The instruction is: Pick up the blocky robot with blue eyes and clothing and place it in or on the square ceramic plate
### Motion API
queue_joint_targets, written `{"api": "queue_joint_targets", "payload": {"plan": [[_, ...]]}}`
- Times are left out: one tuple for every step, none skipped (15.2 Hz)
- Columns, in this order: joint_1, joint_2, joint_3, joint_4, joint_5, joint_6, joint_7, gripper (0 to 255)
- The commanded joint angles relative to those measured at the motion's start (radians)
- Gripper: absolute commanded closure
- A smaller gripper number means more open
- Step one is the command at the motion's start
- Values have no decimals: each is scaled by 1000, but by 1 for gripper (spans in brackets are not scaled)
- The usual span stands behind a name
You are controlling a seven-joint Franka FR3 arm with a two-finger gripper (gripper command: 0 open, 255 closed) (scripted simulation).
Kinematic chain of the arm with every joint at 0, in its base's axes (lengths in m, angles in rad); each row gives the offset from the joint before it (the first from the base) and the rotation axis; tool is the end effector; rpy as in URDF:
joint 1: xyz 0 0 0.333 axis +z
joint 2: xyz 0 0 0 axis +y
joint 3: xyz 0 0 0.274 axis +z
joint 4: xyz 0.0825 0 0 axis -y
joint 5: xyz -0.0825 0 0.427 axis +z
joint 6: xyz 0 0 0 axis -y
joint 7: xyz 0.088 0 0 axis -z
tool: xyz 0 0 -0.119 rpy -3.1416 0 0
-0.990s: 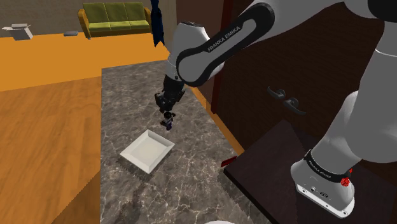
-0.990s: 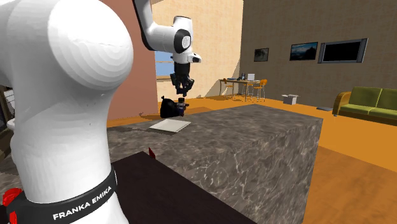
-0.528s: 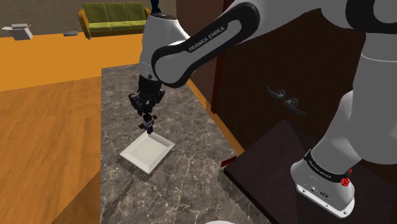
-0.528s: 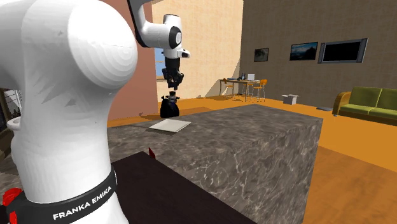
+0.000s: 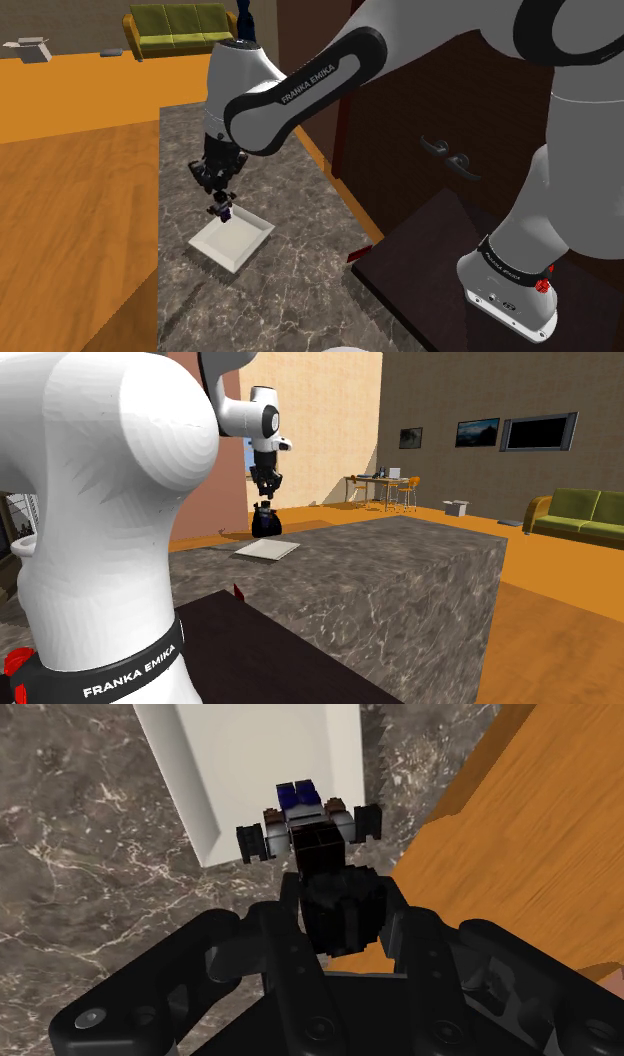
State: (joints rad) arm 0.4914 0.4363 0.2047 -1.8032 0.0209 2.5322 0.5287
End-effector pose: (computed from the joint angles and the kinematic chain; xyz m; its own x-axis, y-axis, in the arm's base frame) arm 0.5386 0.4408 0.2638 0.9750 0.0932 0.2018 0.1409 -0.9614 -0.2364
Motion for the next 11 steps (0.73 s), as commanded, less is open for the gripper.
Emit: {"api": "queue_joint_targets", "payload": {"plan": [[1, 14, -1, -7, -2, 21, 0, 255], [2, 22, -2, -10, -3, 32, 0, 255], [3, 30, -3, -13, -4, 42, 0, 255], [4, 38, -4, -15, -5, 53, 0, 255], [4, 46, -5, -17, -7, 63, 0, 255], [5, 54, -6, -19, -8, 73, -1, 255], [6, 62, -7, -22, -9, 83, -1, 255], [7, 71, -8, -23, -10, 93, -1, 255], [8, 79, -9, -24, -12, 103, -1, 255], [9, 88, -10, -25, -13, 113, -1, 255], [10, 97, -11, -26, -14, 123, -1, 255]]}}
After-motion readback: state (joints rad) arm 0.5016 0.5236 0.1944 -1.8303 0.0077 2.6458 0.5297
